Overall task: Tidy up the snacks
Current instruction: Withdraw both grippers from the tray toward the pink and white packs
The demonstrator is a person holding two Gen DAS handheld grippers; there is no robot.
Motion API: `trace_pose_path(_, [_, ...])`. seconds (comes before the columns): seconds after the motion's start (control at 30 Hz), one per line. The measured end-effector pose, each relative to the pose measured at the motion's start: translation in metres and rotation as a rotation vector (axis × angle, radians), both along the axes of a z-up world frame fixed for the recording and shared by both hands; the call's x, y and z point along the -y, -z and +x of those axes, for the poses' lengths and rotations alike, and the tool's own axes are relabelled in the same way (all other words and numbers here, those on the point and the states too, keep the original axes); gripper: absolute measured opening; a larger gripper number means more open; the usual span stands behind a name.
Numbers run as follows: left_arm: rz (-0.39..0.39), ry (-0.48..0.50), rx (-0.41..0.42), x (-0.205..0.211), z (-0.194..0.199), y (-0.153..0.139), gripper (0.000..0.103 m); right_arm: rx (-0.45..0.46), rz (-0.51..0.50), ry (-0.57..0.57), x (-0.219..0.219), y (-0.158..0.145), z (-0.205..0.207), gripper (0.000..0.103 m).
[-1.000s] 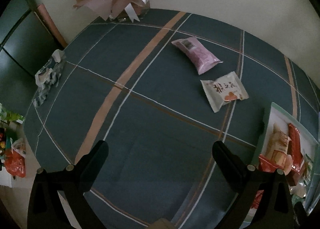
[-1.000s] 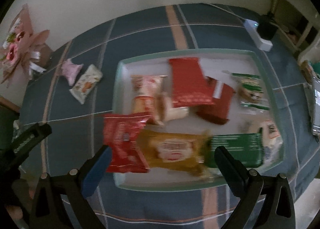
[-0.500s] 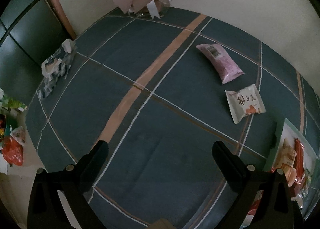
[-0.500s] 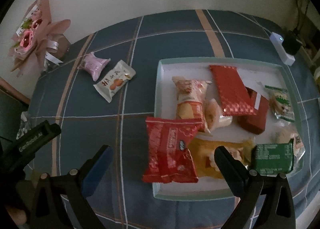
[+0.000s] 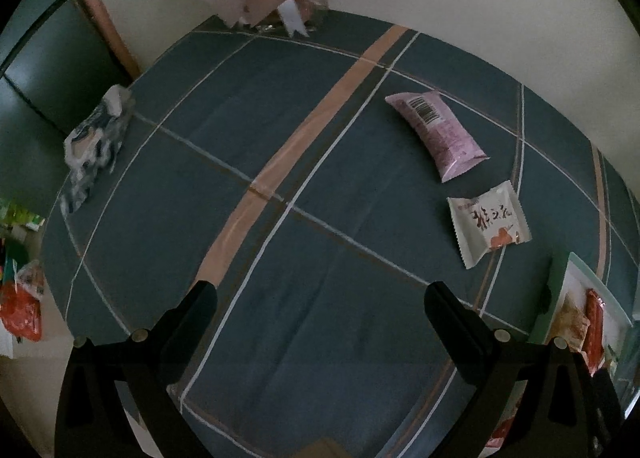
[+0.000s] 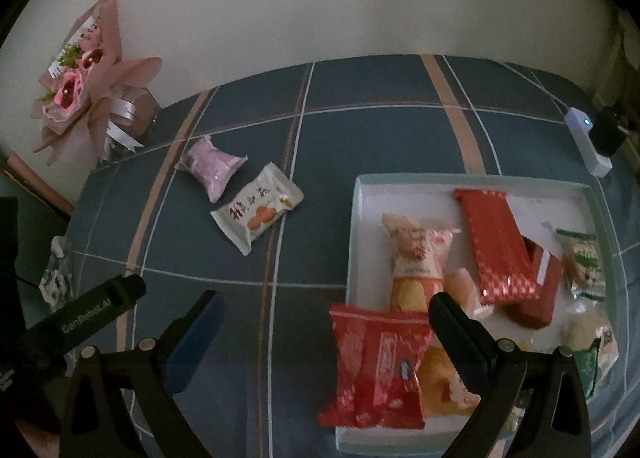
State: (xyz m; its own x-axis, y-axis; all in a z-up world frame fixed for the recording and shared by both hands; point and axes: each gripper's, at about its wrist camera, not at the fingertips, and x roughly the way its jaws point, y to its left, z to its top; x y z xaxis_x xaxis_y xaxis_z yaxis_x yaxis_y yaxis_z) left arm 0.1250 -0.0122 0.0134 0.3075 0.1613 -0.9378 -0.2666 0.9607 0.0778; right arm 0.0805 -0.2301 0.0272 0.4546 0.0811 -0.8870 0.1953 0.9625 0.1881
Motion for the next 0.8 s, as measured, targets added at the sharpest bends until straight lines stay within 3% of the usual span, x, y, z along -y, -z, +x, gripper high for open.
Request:
trace_pose_path(0.2, [0.016, 0.042, -0.006, -0.007, 0.029, 0.004, 0.103, -0.009, -0.033, -0.033, -0.010, 0.005, 0.027, 0.103])
trace_pose_path(0.43, [0.015, 0.096, -0.015, -0.018, 0.064, 0.010, 0.103, -0.037, 0.001, -0.014, -0.022, 0.014, 0.073, 0.103])
trace_pose_path(0.8, [0.001, 0.154, -0.095, -0.034, 0.101, 0.036, 0.103, -0.097, -0.025, -0.010, -0.049, 0.042, 0.130, 0.103])
